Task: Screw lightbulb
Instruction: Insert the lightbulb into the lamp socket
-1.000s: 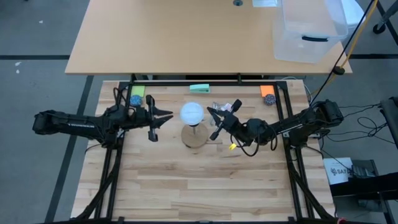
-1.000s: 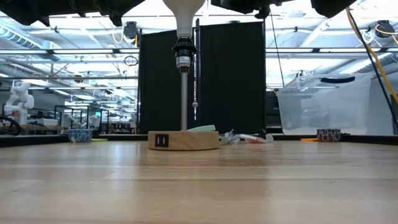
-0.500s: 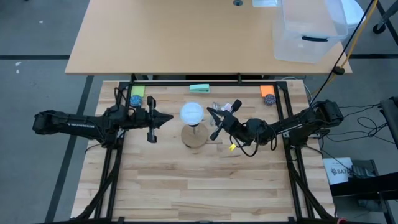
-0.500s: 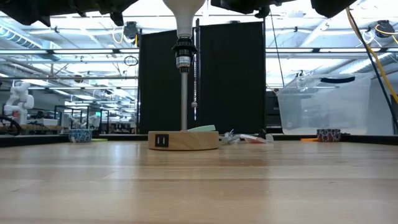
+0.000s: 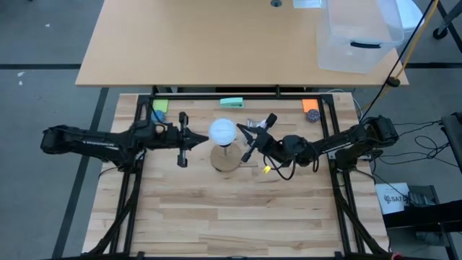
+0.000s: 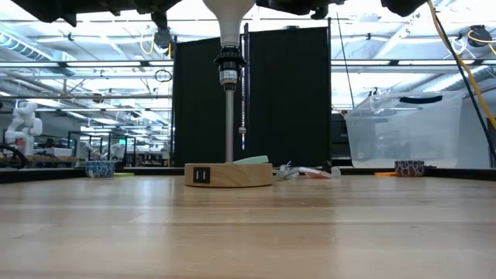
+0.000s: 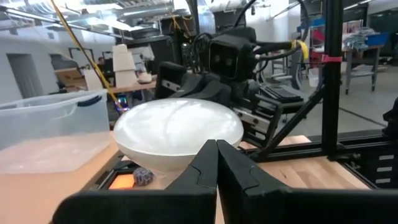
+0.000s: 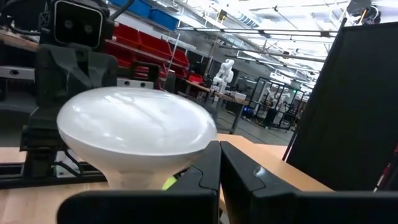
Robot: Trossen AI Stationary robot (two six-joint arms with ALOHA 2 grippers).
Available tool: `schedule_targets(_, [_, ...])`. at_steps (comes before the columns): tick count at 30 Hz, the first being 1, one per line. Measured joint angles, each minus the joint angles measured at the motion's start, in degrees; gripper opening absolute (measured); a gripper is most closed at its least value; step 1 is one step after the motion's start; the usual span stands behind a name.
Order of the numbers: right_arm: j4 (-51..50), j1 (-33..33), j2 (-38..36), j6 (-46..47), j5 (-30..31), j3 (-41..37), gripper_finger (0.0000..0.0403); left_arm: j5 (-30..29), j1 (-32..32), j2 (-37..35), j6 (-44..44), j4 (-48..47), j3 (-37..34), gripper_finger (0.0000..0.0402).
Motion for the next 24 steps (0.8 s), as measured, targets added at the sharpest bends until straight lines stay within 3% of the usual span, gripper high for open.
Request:
schedule_targets(17, [-3.0,1.1,-0.1,1.1,1.5,0.2,0.0,-6.4,2.5,2.4,0.2,-1.2,1.0,0.0])
schedule_targets(24, [-4.8,2.4,0.1,0.4,-1.3,0.3,0.0,-7.2,3.5,2.7,-0.1,-3.9,1.0,0.0])
